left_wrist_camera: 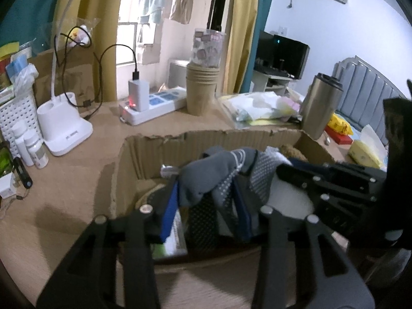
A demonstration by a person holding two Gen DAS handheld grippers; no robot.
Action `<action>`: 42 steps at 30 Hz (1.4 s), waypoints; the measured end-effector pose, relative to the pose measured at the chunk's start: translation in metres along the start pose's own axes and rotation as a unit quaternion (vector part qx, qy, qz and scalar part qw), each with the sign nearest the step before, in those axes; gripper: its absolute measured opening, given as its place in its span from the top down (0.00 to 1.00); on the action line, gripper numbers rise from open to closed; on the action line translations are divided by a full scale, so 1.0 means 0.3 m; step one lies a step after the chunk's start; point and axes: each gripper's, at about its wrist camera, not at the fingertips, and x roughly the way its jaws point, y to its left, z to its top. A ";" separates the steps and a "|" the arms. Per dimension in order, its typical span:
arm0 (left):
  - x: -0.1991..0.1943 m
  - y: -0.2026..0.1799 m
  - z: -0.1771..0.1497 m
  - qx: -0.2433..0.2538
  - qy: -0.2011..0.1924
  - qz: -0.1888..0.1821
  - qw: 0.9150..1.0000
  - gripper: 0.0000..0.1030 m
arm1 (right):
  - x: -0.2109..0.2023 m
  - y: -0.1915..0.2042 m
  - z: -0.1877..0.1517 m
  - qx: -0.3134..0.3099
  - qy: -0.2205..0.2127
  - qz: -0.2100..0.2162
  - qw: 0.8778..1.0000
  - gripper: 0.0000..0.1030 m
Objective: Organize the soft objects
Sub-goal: 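Lower the gloves and towel into the box and open both grippers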
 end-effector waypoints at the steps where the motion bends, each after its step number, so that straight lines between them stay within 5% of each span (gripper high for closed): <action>1: 0.003 -0.001 -0.001 0.002 0.002 0.000 1.000 0.58 | -0.006 -0.002 0.003 0.001 -0.004 -0.002 1.000 0.74; 7: 0.004 -0.003 -0.013 0.007 0.007 0.000 1.000 0.57 | -0.099 -0.028 0.029 -0.002 -0.037 0.004 0.999 0.57; 19: -0.083 -0.004 -0.015 0.004 -0.009 -0.010 1.000 0.51 | -0.249 0.015 -0.050 -0.019 -0.030 0.027 0.999 0.55; 27: -0.154 -0.028 -0.019 0.021 -0.021 -0.018 0.999 0.50 | -0.209 0.025 -0.093 -0.017 -0.010 0.019 1.000 0.55; 33: -0.146 -0.027 -0.037 0.020 -0.011 -0.023 0.999 0.49 | -0.178 0.025 -0.049 -0.008 -0.006 0.029 1.000 0.79; 42: -0.168 -0.025 -0.046 0.021 -0.020 -0.016 0.999 0.49 | -0.064 0.049 -0.032 -0.016 0.020 0.018 0.999 0.81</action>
